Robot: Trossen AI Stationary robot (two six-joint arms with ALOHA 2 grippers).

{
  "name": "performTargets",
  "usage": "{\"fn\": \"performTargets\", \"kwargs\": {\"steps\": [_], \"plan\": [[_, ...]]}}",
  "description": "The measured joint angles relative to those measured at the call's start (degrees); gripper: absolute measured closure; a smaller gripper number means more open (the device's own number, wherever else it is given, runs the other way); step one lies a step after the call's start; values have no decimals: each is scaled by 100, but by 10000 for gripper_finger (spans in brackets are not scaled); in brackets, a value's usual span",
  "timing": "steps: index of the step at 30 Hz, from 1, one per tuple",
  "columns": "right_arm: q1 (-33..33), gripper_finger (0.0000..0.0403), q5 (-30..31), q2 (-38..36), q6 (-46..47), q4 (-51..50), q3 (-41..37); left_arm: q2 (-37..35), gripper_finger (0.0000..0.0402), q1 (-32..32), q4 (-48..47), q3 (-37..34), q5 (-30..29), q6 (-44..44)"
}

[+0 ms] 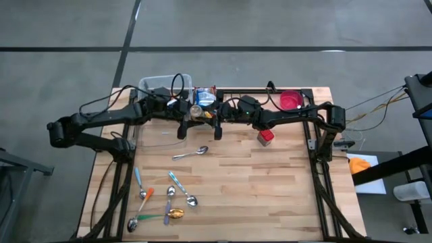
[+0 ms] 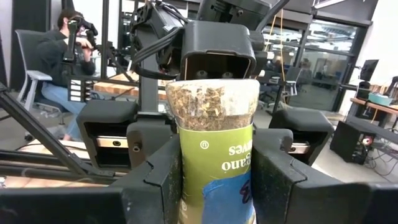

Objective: Pick & Place Food Item
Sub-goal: Put the green seasoning bottle into the white bin

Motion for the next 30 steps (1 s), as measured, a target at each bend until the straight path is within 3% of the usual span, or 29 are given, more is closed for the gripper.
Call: {"fn": "performTargets", "kwargs": {"steps": [30], "plan": [[-2, 264, 1, -4, 8, 3, 0, 2, 174, -2, 56, 0, 1, -263]]}}
